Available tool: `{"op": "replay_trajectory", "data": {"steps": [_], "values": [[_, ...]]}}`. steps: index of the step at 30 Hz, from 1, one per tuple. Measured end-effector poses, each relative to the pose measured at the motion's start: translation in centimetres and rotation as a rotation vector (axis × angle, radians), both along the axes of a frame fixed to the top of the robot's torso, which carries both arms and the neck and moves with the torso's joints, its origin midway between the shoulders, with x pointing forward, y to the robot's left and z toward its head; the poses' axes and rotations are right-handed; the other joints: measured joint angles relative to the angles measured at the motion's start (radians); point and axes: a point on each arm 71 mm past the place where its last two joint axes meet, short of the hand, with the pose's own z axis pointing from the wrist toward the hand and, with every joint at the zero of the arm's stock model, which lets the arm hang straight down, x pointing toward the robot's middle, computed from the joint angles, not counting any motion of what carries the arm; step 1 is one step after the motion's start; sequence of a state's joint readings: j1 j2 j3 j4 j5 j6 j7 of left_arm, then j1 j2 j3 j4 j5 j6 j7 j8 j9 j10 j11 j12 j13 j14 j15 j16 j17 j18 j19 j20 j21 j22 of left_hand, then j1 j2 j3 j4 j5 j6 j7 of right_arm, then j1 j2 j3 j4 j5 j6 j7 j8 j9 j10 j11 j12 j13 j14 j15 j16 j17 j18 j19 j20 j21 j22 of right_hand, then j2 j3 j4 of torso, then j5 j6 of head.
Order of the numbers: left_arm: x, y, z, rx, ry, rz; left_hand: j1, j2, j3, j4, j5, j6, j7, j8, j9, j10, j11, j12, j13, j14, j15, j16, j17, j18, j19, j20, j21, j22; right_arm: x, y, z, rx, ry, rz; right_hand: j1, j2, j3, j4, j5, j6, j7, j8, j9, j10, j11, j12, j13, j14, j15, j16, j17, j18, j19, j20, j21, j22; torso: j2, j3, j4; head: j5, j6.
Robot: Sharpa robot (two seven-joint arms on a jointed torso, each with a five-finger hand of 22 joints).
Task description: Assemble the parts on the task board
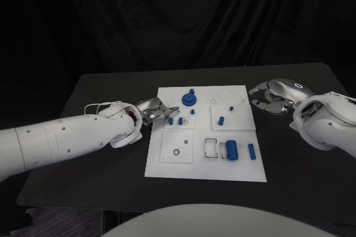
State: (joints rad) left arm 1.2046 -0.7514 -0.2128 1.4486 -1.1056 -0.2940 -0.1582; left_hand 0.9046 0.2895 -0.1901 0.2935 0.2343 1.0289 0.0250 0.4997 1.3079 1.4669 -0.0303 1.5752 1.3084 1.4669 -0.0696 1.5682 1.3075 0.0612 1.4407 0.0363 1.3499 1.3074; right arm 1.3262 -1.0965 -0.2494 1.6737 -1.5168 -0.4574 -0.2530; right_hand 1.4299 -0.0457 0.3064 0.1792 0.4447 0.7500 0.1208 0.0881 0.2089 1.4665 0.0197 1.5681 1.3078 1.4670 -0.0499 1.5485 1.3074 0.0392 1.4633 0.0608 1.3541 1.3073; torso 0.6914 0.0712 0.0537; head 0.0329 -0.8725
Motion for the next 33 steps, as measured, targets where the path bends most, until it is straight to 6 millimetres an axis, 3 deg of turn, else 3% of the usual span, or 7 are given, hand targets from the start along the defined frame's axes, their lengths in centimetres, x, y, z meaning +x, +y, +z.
{"op": "replay_trajectory", "data": {"steps": [8,16,33], "values": [[0.00,0.22,-0.11,0.011,0.013,0.007,0.041,-0.010,-0.007,-0.003,0.043,-0.028,-0.001,0.000,0.000,0.000,0.000,0.000,0.000,-0.004,-0.004,0.000,0.000,0.000,0.000,0.000,0.002,0.000,-0.01,-0.01,-0.07,-0.003,0.005,0.000,-0.004,0.004,0.000,0.000,0.000,0.000,0.000,0.000,0.000,0.000,0.000,0.000,0.000,0.000,0.000,0.000,0.000,0.000,0.000,0.000,0.000,0.000,0.000,0.0000,0.0000,0.000,0.000],[-0.04,0.25,-0.23,0.021,0.028,0.007,0.136,-0.044,-0.008,-0.003,0.082,-0.072,-0.003,-0.039,0.000,0.000,0.000,0.000,0.000,0.000,-0.007,0.000,0.000,0.000,0.000,0.000,0.002,0.000,-0.02,-0.04,-0.10,-0.005,0.009,-0.001,-0.004,0.004,0.003,0.003,0.000,0.004,-0.004,0.000,0.000,0.000,0.000,0.000,0.000,0.000,0.000,0.000,0.000,0.000,0.000,0.000,0.000,0.000,0.000,0.0000,0.0007,0.000,0.000],[-0.11,0.32,-0.38,0.033,0.046,0.001,0.178,-0.040,0.005,-0.001,0.123,-0.079,-0.003,-0.051,0.000,0.000,0.000,0.000,0.002,0.000,-0.007,0.000,0.000,0.000,0.000,0.000,-0.004,0.000,-0.02,-0.07,-0.14,-0.007,0.012,-0.002,-0.004,0.003,0.004,0.002,0.000,0.004,-0.003,0.000,0.000,0.000,0.000,0.000,0.000,0.000,0.000,0.000,0.000,0.000,0.000,0.000,0.000,0.000,0.000,0.0002,-0.0004,0.002,0.000]]}}
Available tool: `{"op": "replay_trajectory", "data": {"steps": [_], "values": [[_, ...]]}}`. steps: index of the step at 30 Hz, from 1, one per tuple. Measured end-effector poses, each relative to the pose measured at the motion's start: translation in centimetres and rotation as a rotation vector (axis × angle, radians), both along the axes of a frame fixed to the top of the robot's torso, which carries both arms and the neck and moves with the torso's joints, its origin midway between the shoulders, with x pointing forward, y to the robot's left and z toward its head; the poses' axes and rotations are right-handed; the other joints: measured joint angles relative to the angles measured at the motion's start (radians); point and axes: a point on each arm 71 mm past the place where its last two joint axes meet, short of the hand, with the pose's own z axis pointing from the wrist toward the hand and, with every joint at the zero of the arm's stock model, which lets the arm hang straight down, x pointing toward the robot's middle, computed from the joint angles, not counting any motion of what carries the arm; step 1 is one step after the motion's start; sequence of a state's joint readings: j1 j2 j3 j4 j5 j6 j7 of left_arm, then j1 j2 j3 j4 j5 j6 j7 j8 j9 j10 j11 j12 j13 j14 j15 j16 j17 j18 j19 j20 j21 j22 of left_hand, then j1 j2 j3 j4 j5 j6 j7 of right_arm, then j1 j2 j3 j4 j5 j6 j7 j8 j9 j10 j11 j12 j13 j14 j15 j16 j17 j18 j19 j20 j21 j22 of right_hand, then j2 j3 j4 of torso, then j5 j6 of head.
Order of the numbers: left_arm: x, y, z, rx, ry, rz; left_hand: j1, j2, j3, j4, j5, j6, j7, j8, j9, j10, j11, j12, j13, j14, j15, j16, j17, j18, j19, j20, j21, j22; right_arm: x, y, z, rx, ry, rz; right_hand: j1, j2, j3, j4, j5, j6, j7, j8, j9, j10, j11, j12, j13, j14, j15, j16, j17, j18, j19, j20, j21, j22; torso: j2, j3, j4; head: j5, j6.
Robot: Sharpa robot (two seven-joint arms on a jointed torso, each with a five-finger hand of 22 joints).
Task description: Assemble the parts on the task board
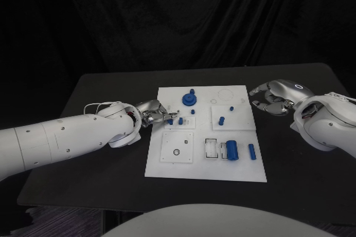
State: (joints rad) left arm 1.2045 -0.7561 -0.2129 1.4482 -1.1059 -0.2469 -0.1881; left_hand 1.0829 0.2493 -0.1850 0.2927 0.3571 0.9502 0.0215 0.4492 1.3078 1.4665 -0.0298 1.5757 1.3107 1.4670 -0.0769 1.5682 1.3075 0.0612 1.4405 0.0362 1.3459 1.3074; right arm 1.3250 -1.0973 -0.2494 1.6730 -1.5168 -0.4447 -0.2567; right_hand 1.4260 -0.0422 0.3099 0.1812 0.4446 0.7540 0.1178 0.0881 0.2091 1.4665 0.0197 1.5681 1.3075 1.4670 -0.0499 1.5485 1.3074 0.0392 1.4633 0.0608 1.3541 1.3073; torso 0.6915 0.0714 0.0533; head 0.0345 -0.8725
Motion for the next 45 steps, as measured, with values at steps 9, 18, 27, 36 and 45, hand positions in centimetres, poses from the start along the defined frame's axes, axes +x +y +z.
{"op": "replay_trajectory", "data": {"steps": [9,18,27,36,45], "values": [[0.0,0.0,0.0,-0.001,0.000,-0.001,-0.033,0.036,0.009,0.004,0.000,0.069,-0.001,0.106,0.000,0.000,-0.004,-0.001,0.000,0.000,0.000,0.000,0.000,0.000,0.000,0.000,0.000,0.000,0.0,0.0,0.0,-0.001,0.001,-0.001,-0.004,-0.004,0.002,-0.002,0.000,0.003,0.003,0.000,0.000,0.000,0.000,0.000,0.000,0.000,0.000,0.000,0.000,0.000,0.000,0.000,0.000,0.000,0.000,0.0002,0.0005,0.001,0.000],[0.0,0.1,0.0,-0.001,-0.001,-0.002,-0.017,0.020,0.028,0.001,0.059,0.104,-0.007,0.218,0.000,-0.001,-0.012,-0.005,-0.002,-0.004,-0.003,0.000,0.000,0.000,0.004,-0.004,0.002,0.000,0.0,0.0,0.0,-0.001,0.001,-0.001,-0.004,-0.004,0.002,-0.002,0.000,0.003,0.003,0.000,0.000,0.000,0.000,0.000,0.000,0.000,0.000,0.000,0.000,0.000,0.000,0.000,0.000,0.000,0.000,-0.0001,0.0009,0.001,0.000],[0.0,0.1,0.0,-0.001,0.001,-0.003,-0.017,0.006,0.028,0.001,0.059,0.092,-0.012,0.202,0.000,-0.001,-0.012,-0.009,-0.003,-0.004,-0.003,0.000,0.000,0.000,0.004,-0.004,0.005,0.000,0.0,0.0,0.0,-0.001,0.003,-0.001,-0.004,-0.004,0.002,-0.002,0.000,0.003,0.003,0.000,0.000,0.000,0.000,0.000,0.000,0.000,0.000,0.000,0.000,0.000,0.000,0.000,0.000,0.000,0.000,0.0000,0.0007,0.003,0.000],[0.0,0.3,0.4,-0.021,-0.047,-0.005,-0.026,-0.025,0.009,0.000,-0.035,0.048,-0.005,0.145,0.000,0.000,-0.014,-0.008,-0.003,-0.004,-0.003,0.000,0.000,0.000,0.004,-0.004,0.009,0.000,0.0,-0.2,-0.1,0.006,0.009,-0.009,-0.004,-0.004,0.005,-0.005,0.000,0.003,0.003,0.000,0.000,0.000,0.000,0.000,0.001,0.000,0.000,-0.004,0.000,0.000,0.000,0.000,-0.004,0.000,0.000,0.0002,0.0006,0.003,0.000],[0.6,0.4,4.1,-0.051,-0.295,-0.052,0.034,-0.083,-0.025,-0.001,-0.037,-0.029,0.001,0.053,0.000,0.000,-0.014,-0.008,-0.003,-0.004,-0.003,0.000,0.000,0.000,-0.007,-0.005,-0.011,0.000,0.0,-0.4,-0.1,0.010,0.012,-0.016,-0.004,-0.004,0.005,-0.005,0.000,0.003,0.003,0.000,0.000,0.000,0.000,0.000,0.000,0.000,0.000,-0.004,0.000,0.000,0.000,0.000,-0.004,0.000,0.000,0.0000,0.0009,0.000,0.000]]}}
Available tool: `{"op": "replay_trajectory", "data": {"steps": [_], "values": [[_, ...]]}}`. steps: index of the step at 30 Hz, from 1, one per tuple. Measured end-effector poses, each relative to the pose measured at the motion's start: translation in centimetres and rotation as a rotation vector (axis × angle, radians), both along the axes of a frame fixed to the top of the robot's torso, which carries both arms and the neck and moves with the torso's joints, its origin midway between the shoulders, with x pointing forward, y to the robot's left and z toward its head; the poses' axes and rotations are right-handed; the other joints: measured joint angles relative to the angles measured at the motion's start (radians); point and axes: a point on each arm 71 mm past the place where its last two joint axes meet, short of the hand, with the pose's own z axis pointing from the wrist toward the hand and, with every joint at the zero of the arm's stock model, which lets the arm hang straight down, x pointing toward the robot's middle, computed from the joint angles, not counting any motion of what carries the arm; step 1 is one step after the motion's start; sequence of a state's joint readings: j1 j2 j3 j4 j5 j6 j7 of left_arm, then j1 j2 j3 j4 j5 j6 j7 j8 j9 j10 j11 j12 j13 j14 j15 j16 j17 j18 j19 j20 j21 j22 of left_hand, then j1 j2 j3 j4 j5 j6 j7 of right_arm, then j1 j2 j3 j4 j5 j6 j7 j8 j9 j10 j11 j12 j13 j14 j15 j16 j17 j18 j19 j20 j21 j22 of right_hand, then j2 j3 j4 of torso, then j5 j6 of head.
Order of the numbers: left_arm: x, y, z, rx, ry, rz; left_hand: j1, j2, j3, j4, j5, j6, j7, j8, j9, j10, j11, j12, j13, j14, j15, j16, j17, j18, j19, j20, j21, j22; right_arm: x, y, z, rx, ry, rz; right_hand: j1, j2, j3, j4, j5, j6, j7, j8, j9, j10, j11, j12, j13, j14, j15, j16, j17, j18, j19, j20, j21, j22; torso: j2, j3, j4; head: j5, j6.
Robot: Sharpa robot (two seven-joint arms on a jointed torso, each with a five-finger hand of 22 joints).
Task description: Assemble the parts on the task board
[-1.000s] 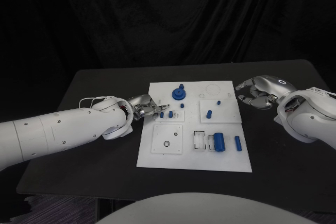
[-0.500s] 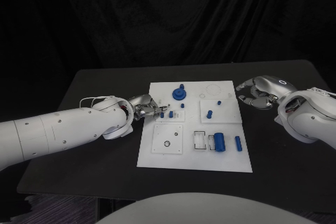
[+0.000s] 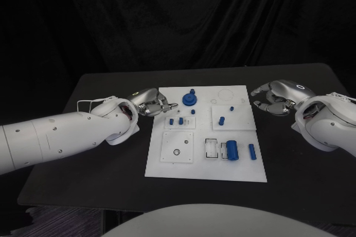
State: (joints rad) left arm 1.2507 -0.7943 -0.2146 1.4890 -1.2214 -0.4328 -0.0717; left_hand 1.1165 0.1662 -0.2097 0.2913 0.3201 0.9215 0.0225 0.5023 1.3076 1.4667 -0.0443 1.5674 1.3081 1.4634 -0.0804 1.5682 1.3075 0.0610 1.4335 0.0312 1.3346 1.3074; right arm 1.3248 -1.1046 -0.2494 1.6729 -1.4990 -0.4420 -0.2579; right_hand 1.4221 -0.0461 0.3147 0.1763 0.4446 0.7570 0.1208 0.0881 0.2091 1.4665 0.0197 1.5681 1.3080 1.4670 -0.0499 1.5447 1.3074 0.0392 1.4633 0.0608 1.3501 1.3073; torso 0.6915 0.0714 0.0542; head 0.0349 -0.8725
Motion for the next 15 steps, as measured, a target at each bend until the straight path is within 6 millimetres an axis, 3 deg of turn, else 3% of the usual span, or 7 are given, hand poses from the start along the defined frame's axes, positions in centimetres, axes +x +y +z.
{"op": "replay_trajectory", "data": {"steps": [2,5,7,9,10,12,15], "values": [[0.5,-0.3,1.7,0.010,-0.064,-0.033,0.040,0.002,-0.001,0.001,-0.002,-0.059,0.021,-0.074,-0.002,-0.001,0.020,0.001,0.001,0.001,0.013,0.000,0.000,0.000,-0.031,0.010,-0.038,0.000,0.0,0.0,0.0,0.001,0.000,-0.001,0.000,0.000,0.000,0.000,0.000,0.004,0.004,0.000,0.000,0.000,0.000,0.000,0.000,0.000,0.000,0.000,0.000,0.000,0.000,0.000,0.000,0.000,0.000,-0.0002,0.0000,0.000,0.000],[1.3,-1.0,3.7,0.029,-0.133,-0.098,0.140,0.005,0.011,0.004,-0.021,-0.185,0.081,-0.253,-0.101,-0.080,0.075,-0.081,0.009,-0.028,0.064,-0.070,0.000,0.016,-0.152,0.041,-0.178,0.000,0.0,0.0,0.0,0.002,-0.001,0.000,0.000,0.000,0.000,0.000,0.000,0.004,0.004,0.000,0.000,0.000,0.000,0.000,0.000,0.000,0.000,0.000,0.000,0.000,0.000,0.000,0.000,0.000,0.001,-0.0009,0.0000,-0.001,0.000],[1.6,-1.5,4.2,0.046,-0.152,-0.148,0.280,0.028,0.057,-0.017,-0.076,-0.243,0.098,-0.350,-0.181,-0.513,0.097,-0.431,-0.126,-0.365,0.106,-0.283,-0.141,0.049,-0.376,0.074,-0.408,0.000,0.1,0.0,0.0,0.003,-0.002,0.000,0.000,0.000,0.000,0.000,0.000,0.007,0.000,0.000,0.000,0.000,0.000,0.000,0.000,0.000,0.000,0.000,0.000,0.000,0.000,0.000,0.000,0.000,0.001,-0.0010,-0.0001,0.000,0.000],[1.8,-2.2,4.4,0.066,-0.162,-0.210,0.411,0.013,0.147,-0.026,-0.182,-0.296,0.086,-0.418,-0.295,-0.833,0.149,-0.755,-0.271,-0.706,0.145,-0.513,-0.339,0.062,-0.601,0.099,-0.636,0.001,0.1,0.0,0.0,0.003,-0.003,0.000,0.000,0.000,0.000,0.000,0.000,0.007,0.000,0.000,0.000,0.000,0.000,0.000,0.000,0.000,0.000,0.000,0.000,0.000,0.000,0.000,0.000,0.000,0.001,-0.0010,-0.0004,0.001,0.000],[1.9,-2.3,4.4,0.070,-0.163,-0.219,0.421,0.008,0.157,-0.025,-0.189,-0.307,0.086,-0.422,-0.312,-0.861,0.151,-0.789,-0.289,-0.725,0.147,-0.530,-0.353,0.063,-0.615,0.100,-0.650,0.001,0.1,0.0,0.0,0.003,-0.003,0.000,0.000,0.000,0.000,0.000,0.000,0.007,0.000,0.000,0.000,0.000,0.000,0.000,0.000,0.000,0.000,0.000,0.000,0.000,0.000,0.000,0.000,0.000,0.001,-0.0010,-0.0007,0.001,0.000],[2.2,-3.1,4.5,0.099,-0.175,-0.285,0.457,-0.051,0.223,-0.014,-0.160,-0.385,0.086,-0.433,-0.495,-0.983,0.143,-1.001,-0.465,-0.743,0.136,-0.604,-0.435,0.086,-0.642,0.103,-0.700,0.001,0.1,0.1,0.0,0.004,-0.004,0.001,-0.004,-0.004,0.000,0.000,0.000,0.007,0.000,0.000,0.000,0.000,0.000,0.000,0.000,0.000,0.000,0.000,0.000,0.000,0.000,0.000,0.000,0.000,0.001,-0.0007,-0.0015,0.002,0.000],[2.5,-4.2,4.4,0.145,-0.207,-0.374,0.486,-0.095,0.279,-0.055,-0.193,-0.373,-0.037,-0.437,-0.694,-1.028,0.107,-1.144,-0.664,-0.637,0.094,-0.606,-0.483,0.086,-0.478,0.103,-0.580,0.001,0.2,0.0,0.0,0.005,-0.006,0.001,-0.004,-0.004,0.000,0.000,0.004,0.011,0.004,0.000,0.000,0.000,0.000,0.000,0.000,0.000,0.000,0.000,0.000,0.000,0.000,0.000,0.000,0.000,0.001,0.0001,-0.0021,-0.001,0.000]]}}
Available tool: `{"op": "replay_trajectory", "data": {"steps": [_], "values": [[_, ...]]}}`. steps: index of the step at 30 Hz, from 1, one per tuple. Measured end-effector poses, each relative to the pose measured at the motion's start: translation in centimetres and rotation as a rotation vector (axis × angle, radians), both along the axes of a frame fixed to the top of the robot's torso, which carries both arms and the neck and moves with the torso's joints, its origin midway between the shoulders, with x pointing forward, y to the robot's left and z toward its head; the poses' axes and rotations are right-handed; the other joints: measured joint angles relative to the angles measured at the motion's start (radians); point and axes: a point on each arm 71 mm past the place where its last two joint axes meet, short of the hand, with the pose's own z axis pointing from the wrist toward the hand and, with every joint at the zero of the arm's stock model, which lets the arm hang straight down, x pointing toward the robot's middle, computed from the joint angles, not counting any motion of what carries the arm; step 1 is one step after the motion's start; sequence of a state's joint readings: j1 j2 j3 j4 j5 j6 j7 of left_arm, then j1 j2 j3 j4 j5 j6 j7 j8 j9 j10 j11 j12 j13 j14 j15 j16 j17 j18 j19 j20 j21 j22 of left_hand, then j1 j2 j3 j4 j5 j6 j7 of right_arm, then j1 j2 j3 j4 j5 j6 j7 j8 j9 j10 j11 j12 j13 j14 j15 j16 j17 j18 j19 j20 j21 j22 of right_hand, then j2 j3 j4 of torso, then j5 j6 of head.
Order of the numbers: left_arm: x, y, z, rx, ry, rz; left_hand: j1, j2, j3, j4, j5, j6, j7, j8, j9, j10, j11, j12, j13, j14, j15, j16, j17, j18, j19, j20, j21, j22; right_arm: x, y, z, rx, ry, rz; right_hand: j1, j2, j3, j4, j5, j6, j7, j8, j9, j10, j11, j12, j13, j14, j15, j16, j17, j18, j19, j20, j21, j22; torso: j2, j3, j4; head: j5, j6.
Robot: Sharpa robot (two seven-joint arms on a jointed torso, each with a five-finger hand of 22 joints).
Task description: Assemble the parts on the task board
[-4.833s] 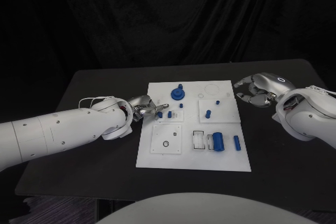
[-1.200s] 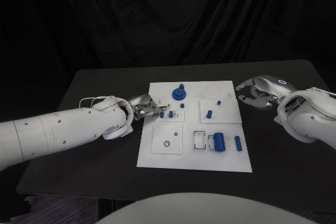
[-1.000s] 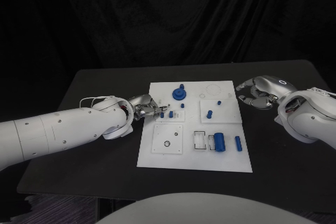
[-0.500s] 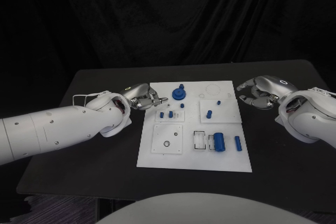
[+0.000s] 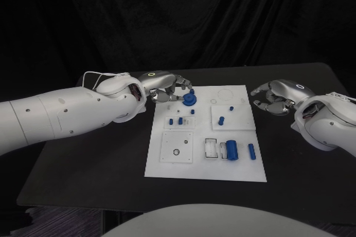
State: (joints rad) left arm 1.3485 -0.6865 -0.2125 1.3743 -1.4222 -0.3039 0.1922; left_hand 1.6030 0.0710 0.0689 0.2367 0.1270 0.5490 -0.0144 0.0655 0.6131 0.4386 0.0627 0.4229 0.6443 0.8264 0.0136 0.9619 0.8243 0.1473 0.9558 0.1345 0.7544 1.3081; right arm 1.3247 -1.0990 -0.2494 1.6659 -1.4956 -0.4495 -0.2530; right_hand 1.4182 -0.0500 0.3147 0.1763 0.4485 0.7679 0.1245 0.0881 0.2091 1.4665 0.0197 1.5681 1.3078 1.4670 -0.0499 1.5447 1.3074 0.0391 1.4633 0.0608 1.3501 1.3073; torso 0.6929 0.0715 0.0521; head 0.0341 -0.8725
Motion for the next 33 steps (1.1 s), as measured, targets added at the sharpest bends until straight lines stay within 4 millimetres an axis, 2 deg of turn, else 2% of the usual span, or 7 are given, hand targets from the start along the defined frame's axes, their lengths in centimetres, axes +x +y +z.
{"op": "replay_trajectory", "data": {"steps": [1,3,4,8,12,27,33], "values": [[0.1,-0.3,0.0,0.015,-0.013,-0.022,0.002,-0.010,0.015,-0.019,-0.006,0.037,-0.034,0.000,-0.050,0.006,-0.022,-0.024,-0.059,0.053,-0.018,0.031,0.010,0.000,0.084,-0.006,0.076,0.000,0.0,0.0,0.0,0.000,-0.001,0.000,0.000,0.000,0.000,0.000,0.000,0.000,0.000,0.000,0.000,0.000,0.000,0.000,0.000,0.000,0.000,0.000,0.000,0.000,0.000,0.000,0.000,0.000,0.000,0.0002,0.0000,-0.001,0.000],[0.4,-0.9,-0.1,0.045,-0.041,-0.063,0.001,-0.031,0.027,-0.047,-0.016,0.080,-0.067,0.000,-0.111,0.024,-0.047,-0.043,-0.130,0.131,-0.036,0.089,0.041,-0.002,0.188,-0.014,0.178,0.000,0.0,0.0,0.0,0.000,-0.002,0.000,0.000,0.000,0.000,0.000,0.000,0.000,0.000,0.000,0.000,0.000,0.000,0.000,0.000,0.000,0.000,0.000,0.000,0.000,0.000,0.000,0.000,0.000,0.001,0.0009,0.0000,-0.004,0.000],[0.5,-1.2,-0.2,0.064,-0.058,-0.086,-0.005,-0.038,0.028,-0.056,-0.016,0.088,-0.075,0.000,-0.133,0.029,-0.053,-0.045,-0.154,0.155,-0.040,0.112,0.052,-0.018,0.219,-0.017,0.212,0.000,0.0,0.0,0.0,0.001,-0.002,0.001,0.000,0.000,0.000,0.000,0.000,0.000,0.000,0.000,0.000,0.000,0.000,0.000,0.000,0.000,0.000,0.000,0.000,0.000,0.000,0.000,0.000,0.000,0.001,0.0010,0.0000,-0.005,0.000],[0.9,-2.2,-0.4,0.117,-0.101,-0.141,-0.031,-0.064,0.025,-0.072,0.027,0.107,-0.096,0.000,-0.185,0.043,-0.053,-0.045,-0.205,0.211,-0.042,0.169,0.059,-0.040,0.301,-0.024,0.310,0.000,0.0,0.0,0.0,0.002,-0.004,0.004,0.000,0.000,0.003,0.003,0.000,0.000,0.000,0.000,0.000,0.000,0.000,0.000,0.000,0.000,0.000,0.000,0.000,0.000,0.000,0.000,0.000,0.000,0.001,0.0016,0.0000,-0.009,0.000],[1.3,-3.2,-0.7,0.155,-0.124,-0.174,-0.044,-0.077,0.026,-0.079,0.056,0.096,-0.117,0.000,-0.220,0.046,-0.050,-0.045,-0.232,0.218,-0.042,0.186,0.046,-0.040,0.317,-0.026,0.333,0.000,0.0,0.0,0.1,0.005,-0.009,0.006,0.000,0.000,0.006,0.000,0.000,0.007,0.000,0.000,0.000,0.000,0.000,0.000,0.000,0.000,0.000,0.000,0.000,0.000,0.000,0.000,0.000,0.000,0.003,0.0003,0.0000,-0.009,0.000],[1.4,-4.9,-2.5,0.205,-0.123,-0.221,-0.072,-0.096,0.043,-0.096,0.069,0.179,-0.077,0.018,-0.265,0.120,-0.036,0.019,-0.233,0.267,-0.035,0.266,0.070,-0.040,0.357,-0.030,0.395,0.000,0.0,0.3,0.3,0.023,-0.039,0.028,-0.009,0.002,0.008,0.003,0.008,0.018,0.003,0.000,0.000,0.000,0.000,0.000,0.000,0.000,0.000,0.000,0.000,0.000,0.000,0.000,0.000,0.000,0.018,-0.0066,-0.0094,0.003,0.000],[1.2,-4.9,-3.4,0.215,-0.104,-0.222,-0.081,-0.098,0.046,-0.099,0.069,0.198,-0.068,0.024,-0.269,0.147,-0.034,0.044,-0.218,0.273,-0.029,0.278,0.068,-0.056,0.365,-0.032,0.404,0.000,0.0,0.4,0.4,0.028,-0.045,0.034,-0.009,0.002,0.008,0.003,0.008,0.018,0.003,0.000,0.000,0.000,0.000,0.000,0.000,0.000,0.000,0.000,0.000,0.000,0.000,0.000,0.000,0.000,0.021,-0.0069,-0.0114,0.003,0.000]]}}
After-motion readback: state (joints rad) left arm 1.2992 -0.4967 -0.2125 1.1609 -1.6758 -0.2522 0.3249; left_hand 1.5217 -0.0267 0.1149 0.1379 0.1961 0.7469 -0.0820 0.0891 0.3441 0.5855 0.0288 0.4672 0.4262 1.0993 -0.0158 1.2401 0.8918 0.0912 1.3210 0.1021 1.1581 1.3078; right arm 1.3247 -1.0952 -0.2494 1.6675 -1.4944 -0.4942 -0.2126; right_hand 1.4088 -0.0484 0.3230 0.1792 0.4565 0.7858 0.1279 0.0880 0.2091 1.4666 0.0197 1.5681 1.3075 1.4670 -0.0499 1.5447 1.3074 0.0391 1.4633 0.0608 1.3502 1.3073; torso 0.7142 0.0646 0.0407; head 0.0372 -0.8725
